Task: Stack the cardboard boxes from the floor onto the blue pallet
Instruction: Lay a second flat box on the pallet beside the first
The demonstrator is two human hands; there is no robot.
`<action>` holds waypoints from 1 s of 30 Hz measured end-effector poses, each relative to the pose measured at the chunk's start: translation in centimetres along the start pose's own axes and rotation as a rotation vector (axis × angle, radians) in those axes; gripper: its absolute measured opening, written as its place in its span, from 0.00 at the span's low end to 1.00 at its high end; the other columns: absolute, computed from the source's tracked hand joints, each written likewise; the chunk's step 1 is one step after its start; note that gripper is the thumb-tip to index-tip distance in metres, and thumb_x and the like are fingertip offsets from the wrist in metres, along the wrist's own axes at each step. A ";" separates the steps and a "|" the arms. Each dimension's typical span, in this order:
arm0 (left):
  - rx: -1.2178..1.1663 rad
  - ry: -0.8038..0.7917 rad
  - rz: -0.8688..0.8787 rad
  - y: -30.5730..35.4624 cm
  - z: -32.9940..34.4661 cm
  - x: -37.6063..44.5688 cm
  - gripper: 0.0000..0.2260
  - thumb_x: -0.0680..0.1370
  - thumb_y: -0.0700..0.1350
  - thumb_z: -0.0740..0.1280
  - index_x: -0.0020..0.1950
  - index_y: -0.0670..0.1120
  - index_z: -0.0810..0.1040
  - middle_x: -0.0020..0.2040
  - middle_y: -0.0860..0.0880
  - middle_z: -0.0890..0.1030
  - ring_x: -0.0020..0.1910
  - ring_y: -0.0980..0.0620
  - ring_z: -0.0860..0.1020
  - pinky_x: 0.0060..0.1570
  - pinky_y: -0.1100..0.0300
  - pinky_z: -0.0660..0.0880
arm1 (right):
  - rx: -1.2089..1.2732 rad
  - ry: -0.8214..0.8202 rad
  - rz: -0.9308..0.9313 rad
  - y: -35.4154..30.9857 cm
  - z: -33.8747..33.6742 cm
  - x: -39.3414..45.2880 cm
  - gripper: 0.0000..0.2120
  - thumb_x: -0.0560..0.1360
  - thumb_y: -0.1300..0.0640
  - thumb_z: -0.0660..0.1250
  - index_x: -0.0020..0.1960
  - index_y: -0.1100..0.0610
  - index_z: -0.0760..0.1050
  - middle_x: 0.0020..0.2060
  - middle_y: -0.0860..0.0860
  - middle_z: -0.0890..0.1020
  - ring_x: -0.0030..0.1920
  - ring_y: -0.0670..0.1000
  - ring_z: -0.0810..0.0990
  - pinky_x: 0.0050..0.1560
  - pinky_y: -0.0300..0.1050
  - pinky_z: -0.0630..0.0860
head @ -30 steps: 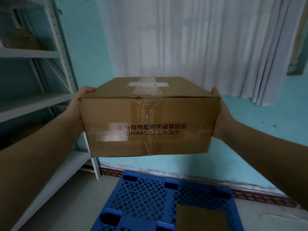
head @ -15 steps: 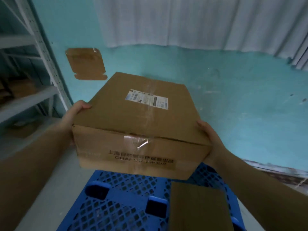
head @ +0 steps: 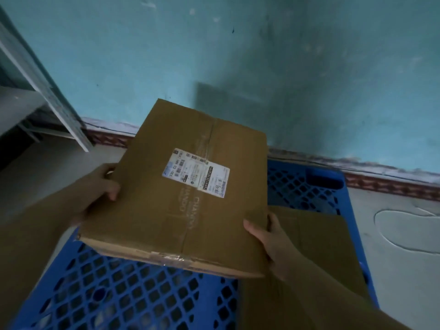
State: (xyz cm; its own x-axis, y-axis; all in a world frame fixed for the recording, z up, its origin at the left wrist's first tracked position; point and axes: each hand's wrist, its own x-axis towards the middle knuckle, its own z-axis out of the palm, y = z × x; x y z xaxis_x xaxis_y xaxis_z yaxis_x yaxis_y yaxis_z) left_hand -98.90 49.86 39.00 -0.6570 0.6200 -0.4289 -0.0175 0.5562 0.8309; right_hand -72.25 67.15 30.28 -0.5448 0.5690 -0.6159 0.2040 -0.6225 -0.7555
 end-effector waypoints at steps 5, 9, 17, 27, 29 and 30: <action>0.074 0.046 -0.161 -8.1 3.6 6.1 0.42 0.55 0.34 0.58 0.72 0.44 0.63 0.67 0.29 0.68 0.63 0.26 0.68 0.61 0.35 0.66 | -0.067 0.061 0.037 9.0 -1.3 4.5 0.29 0.57 0.44 0.77 0.52 0.42 0.65 0.51 0.45 0.77 0.50 0.48 0.79 0.41 0.42 0.76; -0.003 0.036 -0.282 -16.2 4.6 10.1 0.46 0.47 0.35 0.63 0.66 0.56 0.69 0.62 0.42 0.74 0.56 0.34 0.75 0.56 0.38 0.71 | -0.202 0.128 0.020 14.3 -2.7 7.1 0.28 0.67 0.48 0.73 0.60 0.42 0.61 0.60 0.46 0.74 0.52 0.43 0.75 0.46 0.38 0.74; 0.656 -0.052 -0.126 -28.7 18.2 9.5 0.44 0.64 0.45 0.69 0.73 0.59 0.46 0.73 0.51 0.52 0.73 0.44 0.54 0.64 0.45 0.65 | -1.839 -0.135 -0.212 23.5 1.6 12.5 0.42 0.76 0.48 0.63 0.76 0.55 0.36 0.76 0.56 0.40 0.75 0.58 0.39 0.73 0.62 0.39; -0.150 0.091 -0.179 -26.7 15.3 3.6 0.25 0.73 0.39 0.69 0.68 0.53 0.69 0.65 0.55 0.68 0.60 0.55 0.67 0.55 0.60 0.65 | -1.769 -0.235 -0.076 21.3 3.5 9.6 0.46 0.71 0.36 0.63 0.76 0.50 0.38 0.77 0.50 0.44 0.76 0.53 0.42 0.73 0.58 0.45; -0.221 0.175 -0.218 -26.8 12.6 2.1 0.25 0.74 0.40 0.68 0.70 0.54 0.68 0.67 0.53 0.68 0.59 0.56 0.66 0.52 0.59 0.66 | -1.699 -0.292 -0.138 20.2 4.3 8.2 0.44 0.72 0.36 0.62 0.76 0.47 0.38 0.77 0.47 0.45 0.76 0.50 0.44 0.74 0.52 0.47; -0.230 0.220 -0.231 -26.9 11.2 1.3 0.25 0.75 0.42 0.68 0.70 0.55 0.67 0.68 0.53 0.68 0.58 0.56 0.67 0.50 0.58 0.69 | -1.668 -0.323 -0.192 19.7 4.9 7.6 0.43 0.73 0.37 0.62 0.76 0.47 0.39 0.77 0.46 0.47 0.76 0.49 0.45 0.74 0.49 0.49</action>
State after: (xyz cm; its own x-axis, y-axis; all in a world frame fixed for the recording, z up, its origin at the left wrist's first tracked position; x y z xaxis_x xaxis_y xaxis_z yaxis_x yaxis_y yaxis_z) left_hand -90.83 41.85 12.16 -0.7618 0.3455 -0.5480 -0.3357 0.5130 0.7900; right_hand -76.34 56.57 11.85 -0.7481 0.3091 -0.5872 0.5714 0.7499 -0.3333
